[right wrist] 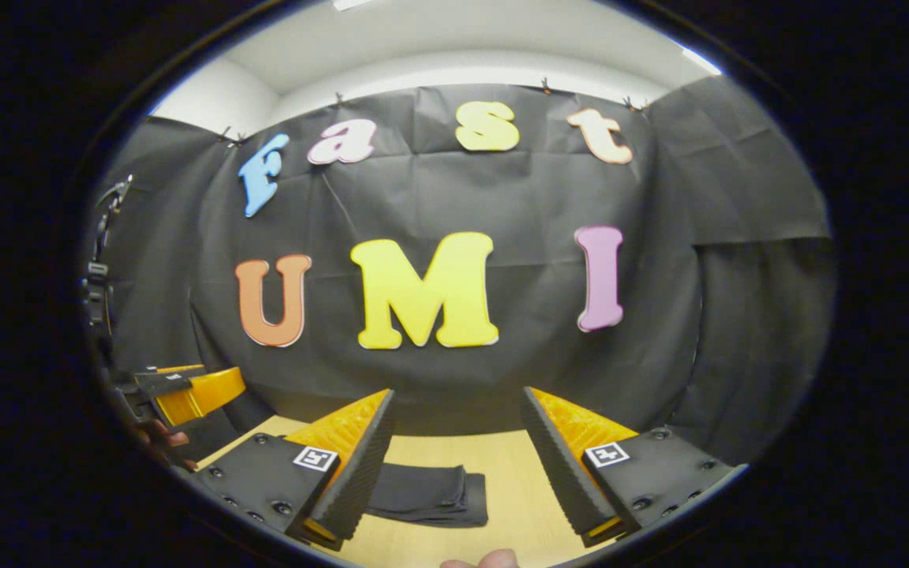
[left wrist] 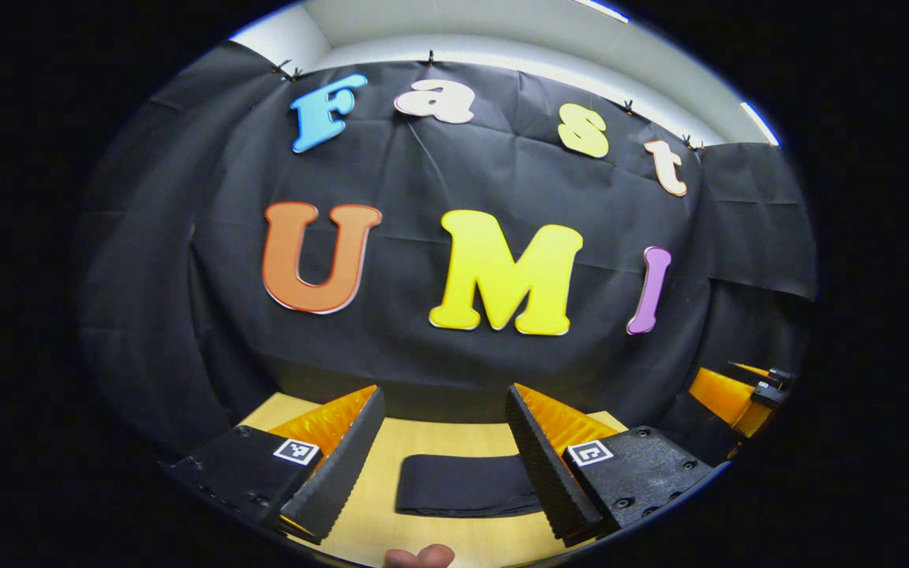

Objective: Grasp the waist and the cuffs of the jeans and fold them to make the two legs overlap; first hold the waist and fold one-third of the jeans toward the cuffs, then hold the cuffs and fold the remaining one-third in the same direction to finish folding.

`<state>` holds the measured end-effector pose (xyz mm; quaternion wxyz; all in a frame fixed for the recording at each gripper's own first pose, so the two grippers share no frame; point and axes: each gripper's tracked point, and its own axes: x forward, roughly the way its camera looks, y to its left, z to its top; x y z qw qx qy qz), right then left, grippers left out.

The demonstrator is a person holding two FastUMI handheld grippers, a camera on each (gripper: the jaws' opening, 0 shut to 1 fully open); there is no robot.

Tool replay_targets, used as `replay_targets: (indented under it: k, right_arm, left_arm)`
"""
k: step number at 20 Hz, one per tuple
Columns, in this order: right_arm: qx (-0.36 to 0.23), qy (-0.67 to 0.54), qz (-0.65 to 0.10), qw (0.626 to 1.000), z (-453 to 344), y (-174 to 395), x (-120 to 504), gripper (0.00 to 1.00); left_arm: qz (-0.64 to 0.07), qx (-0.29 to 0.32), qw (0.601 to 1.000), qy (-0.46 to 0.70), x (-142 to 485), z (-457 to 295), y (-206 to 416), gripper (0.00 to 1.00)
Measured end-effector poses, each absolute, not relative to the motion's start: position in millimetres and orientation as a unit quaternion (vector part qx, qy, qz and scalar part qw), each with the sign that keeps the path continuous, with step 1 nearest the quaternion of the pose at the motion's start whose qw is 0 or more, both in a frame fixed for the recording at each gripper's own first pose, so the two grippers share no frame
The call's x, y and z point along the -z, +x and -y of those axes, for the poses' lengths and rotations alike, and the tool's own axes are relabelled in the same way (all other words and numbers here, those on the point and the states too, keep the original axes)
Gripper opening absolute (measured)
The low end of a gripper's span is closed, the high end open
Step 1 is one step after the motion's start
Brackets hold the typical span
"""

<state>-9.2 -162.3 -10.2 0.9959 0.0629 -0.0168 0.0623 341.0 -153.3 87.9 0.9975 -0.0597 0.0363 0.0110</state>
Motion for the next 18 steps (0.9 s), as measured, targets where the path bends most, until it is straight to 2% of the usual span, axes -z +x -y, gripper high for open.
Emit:
replay_targets:
  k: [6,18]
  right_arm:
    - [-0.094,0.057,0.014,0.994,111.1,-36.3,22.0,0.98]
    - [-0.074,0.028,0.016,0.997,98.0,-68.0,31.3,0.98]
  left_arm:
    - [-0.022,-0.027,0.998,-0.054,-106.9,161.0,329.8,0.98]
    - [-0.022,-0.015,0.999,-0.046,-114.5,167.1,324.0,0.98]
